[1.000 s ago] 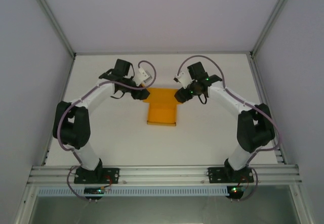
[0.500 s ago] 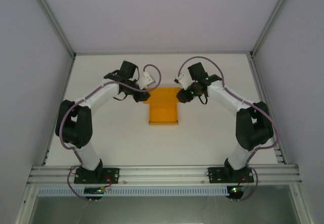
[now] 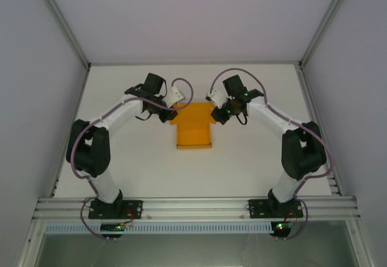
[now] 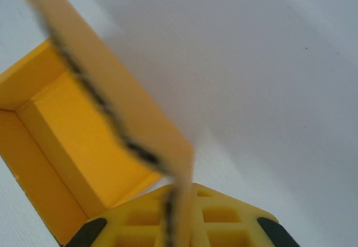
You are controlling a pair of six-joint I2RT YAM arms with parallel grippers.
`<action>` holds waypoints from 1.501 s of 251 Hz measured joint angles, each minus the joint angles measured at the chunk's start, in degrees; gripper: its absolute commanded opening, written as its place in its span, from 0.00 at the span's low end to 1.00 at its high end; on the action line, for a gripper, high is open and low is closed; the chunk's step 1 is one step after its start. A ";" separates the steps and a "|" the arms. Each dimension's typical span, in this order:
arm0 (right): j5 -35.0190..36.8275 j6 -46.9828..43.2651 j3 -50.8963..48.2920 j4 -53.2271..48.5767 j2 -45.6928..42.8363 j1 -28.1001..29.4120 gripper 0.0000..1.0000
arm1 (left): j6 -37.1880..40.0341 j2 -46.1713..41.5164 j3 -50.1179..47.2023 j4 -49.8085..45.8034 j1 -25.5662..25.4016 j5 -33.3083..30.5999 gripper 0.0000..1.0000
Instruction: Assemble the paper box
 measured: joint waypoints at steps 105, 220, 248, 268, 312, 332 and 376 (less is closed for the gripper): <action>19.37 23.80 -6.40 7.69 -6.25 7.76 0.00 | -23.34 -1.60 -2.05 7.96 -5.18 -10.82 0.00; 41.07 48.52 -9.84 19.26 -5.01 15.74 0.00 | -52.52 -1.55 -5.33 20.44 -11.67 -28.59 0.06; 43.06 50.18 -13.03 23.06 -4.85 17.09 0.00 | -57.22 -1.38 -8.94 25.55 -11.82 -29.00 0.08; 44.30 50.90 -14.38 25.24 -4.00 17.64 0.00 | -58.99 -1.01 -10.91 29.20 -12.24 -29.88 0.13; 46.82 52.09 -14.78 27.17 -1.88 17.79 0.00 | -59.47 -0.42 -13.27 34.82 -14.03 -34.45 0.09; 47.50 52.48 -15.63 28.52 -1.81 18.12 0.00 | -58.86 -0.44 -15.56 38.51 -14.82 -36.41 0.08; 49.03 53.31 -20.17 33.29 -1.81 19.76 0.00 | -56.57 -2.69 -23.56 45.51 -17.16 -39.65 0.12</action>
